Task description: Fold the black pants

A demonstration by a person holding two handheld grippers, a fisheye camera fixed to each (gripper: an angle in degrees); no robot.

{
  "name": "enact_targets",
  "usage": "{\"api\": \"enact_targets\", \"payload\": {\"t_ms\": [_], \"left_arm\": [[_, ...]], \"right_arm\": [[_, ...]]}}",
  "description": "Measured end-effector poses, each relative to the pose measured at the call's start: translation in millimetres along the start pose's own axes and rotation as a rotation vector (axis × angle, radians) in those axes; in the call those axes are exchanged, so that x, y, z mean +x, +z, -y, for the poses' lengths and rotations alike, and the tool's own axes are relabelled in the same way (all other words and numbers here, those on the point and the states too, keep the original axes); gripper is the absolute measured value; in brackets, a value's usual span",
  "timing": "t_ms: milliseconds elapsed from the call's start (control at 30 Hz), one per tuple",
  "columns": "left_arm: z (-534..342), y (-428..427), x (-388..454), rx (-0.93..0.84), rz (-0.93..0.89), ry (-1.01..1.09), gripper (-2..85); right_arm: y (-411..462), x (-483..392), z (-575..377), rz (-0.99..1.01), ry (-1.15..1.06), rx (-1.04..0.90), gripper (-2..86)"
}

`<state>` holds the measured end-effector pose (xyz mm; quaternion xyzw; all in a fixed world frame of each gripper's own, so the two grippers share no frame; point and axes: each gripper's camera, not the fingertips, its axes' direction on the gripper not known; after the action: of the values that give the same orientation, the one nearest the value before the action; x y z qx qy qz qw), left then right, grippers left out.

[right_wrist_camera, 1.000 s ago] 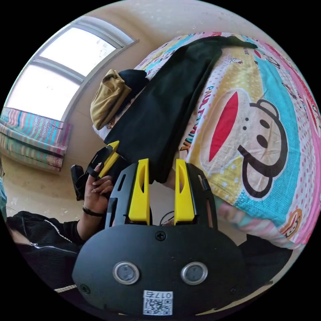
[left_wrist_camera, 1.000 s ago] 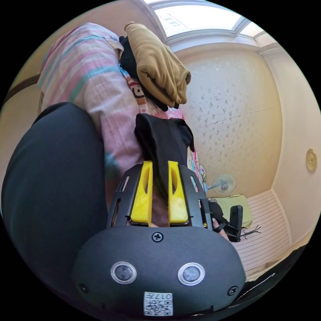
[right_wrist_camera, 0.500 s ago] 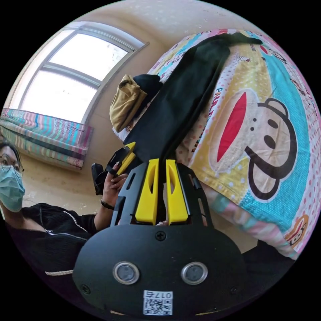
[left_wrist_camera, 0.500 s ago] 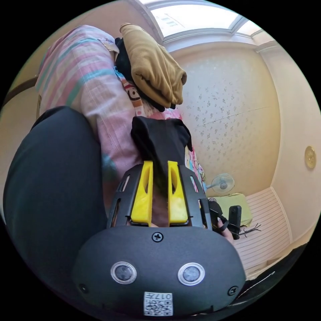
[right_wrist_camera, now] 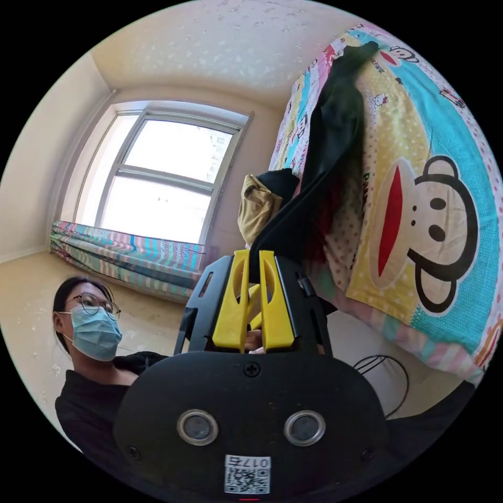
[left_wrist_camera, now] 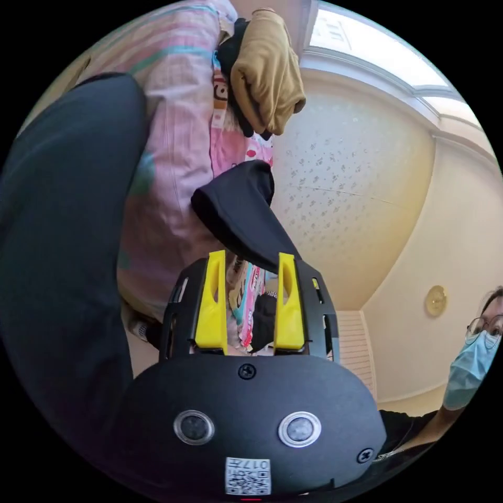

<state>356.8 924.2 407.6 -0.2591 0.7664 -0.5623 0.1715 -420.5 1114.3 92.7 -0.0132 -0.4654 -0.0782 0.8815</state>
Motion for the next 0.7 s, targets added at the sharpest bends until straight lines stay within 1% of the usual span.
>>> {"api": "enact_targets", "payload": {"t_ms": [100,133,167,267,333,433,500,533,567,700], "left_arm": [[-2.3,-0.4,-19.7,0.010,-0.214,-0.123,16.5],[-5.5,-3.4,-34.0,0.058,-0.313,-0.218,17.4],[-6.4,-6.2,-44.2,0.102,-0.355,-0.294,18.2],[13.5,-6.2,-45.8,0.127,-0.374,-0.291,20.5],[30.0,-3.7,-42.4,0.125,-0.417,-0.284,20.5],[52.6,3.8,-40.5,0.119,-0.484,-0.311,17.2],[61.7,11.4,-40.0,0.088,-0.551,-0.332,14.6],[64.4,14.8,-37.7,0.047,-0.585,-0.349,14.7],[62.7,13.8,-32.6,0.005,-0.595,-0.357,15.2],[37.4,-8.2,-18.6,-0.036,-0.545,-0.304,17.2]], "right_arm": [[1.1,-26.8,16.4,0.000,-0.051,-0.004,2.8],[1.4,-38.1,23.3,0.001,-0.074,-0.008,2.8],[1.4,-43.6,26.3,0.000,-0.085,-0.010,2.7],[-2.4,-66.7,36.8,-0.004,-0.123,-0.011,2.6],[-11.3,-78.3,39.6,0.001,-0.138,0.002,2.7],[-30.1,-84.1,38.4,0.019,-0.140,0.040,2.6],[-44.0,-84.3,37.7,0.046,-0.135,0.072,2.6],[-52.5,-84.3,38.1,0.069,-0.126,0.091,2.6],[-56.2,-84.9,38.5,0.079,-0.124,0.099,2.6],[-67.3,-101.7,44.1,0.071,-0.152,0.101,2.5]]}}
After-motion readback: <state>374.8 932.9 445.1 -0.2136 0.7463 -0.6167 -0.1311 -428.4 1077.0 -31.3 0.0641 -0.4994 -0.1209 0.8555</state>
